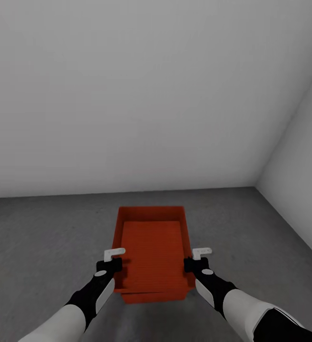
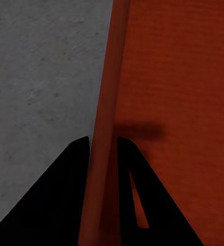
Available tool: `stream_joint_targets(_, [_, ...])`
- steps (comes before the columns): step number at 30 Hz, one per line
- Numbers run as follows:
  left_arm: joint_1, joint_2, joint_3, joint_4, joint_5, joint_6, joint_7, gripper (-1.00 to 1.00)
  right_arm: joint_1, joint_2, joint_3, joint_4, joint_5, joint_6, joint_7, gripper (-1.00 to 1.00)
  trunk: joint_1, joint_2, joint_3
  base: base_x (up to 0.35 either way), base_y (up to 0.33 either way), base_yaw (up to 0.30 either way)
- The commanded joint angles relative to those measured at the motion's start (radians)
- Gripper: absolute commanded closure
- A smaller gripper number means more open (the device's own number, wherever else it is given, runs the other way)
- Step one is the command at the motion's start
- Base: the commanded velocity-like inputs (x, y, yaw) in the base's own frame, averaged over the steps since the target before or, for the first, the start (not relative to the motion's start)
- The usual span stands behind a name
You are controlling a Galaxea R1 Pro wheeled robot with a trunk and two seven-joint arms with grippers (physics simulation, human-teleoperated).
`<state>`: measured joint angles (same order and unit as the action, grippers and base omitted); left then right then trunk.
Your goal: Move the two storage containers from the living room to the garage. In the garage, place one container on the floor and stack the other container on top of it (either order is fine).
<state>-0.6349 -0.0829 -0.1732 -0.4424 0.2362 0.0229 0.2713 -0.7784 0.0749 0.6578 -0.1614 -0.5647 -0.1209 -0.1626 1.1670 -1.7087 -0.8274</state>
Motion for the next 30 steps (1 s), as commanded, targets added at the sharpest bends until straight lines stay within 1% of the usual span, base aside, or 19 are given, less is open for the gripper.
stream_joint_targets(1, [0.0, 0.0, 0.006, -0.004, -0.012, -0.02, 0.017, 1.0, -0.001, 0.001, -0.053, 0.003, -0.03, -0.006, -0.002, 1.0, 0.0, 0.0, -0.002, 0.0, 0.0, 0.0])
stream_joint_targets(17, [0.0, 0.0, 0.008, -0.004, -0.012, -0.02, 0.017, 1.0, -0.001, 0.0, -0.052, 0.003, -0.029, -0.006, -0.002, 1.0, 0.0, 0.0, -0.027, 0.0, 0.0, 0.0])
stream_joint_targets(23, [0.0, 0.0, 0.008, -0.004, -0.012, -0.02, 0.017, 1.0, -0.001, 0.0, -0.052, 0.003, -0.029, -0.007, -0.002, 1.0, 0.0, 0.0, -0.03, 0.001, 0.0, 0.0])
stream_joint_targets(26, [0.0, 0.0, 0.006, -0.004, -0.012, -0.02, 0.017, 1.0, -0.001, 0.0, -0.052, 0.003, -0.029, -0.008, -0.002, 1.0, 0.0, 0.0, -0.031, 0.087, 0.0, 0.0])
stream_joint_targets(30, [0.0, 0.0, 0.005, -0.004, -0.012, -0.02, 0.017, 1.0, -0.001, 0.0, -0.052, 0.003, -0.029, -0.008, -0.002, 1.0, 0.0, 0.0, -0.031, 0.234, 0.0, 0.0])
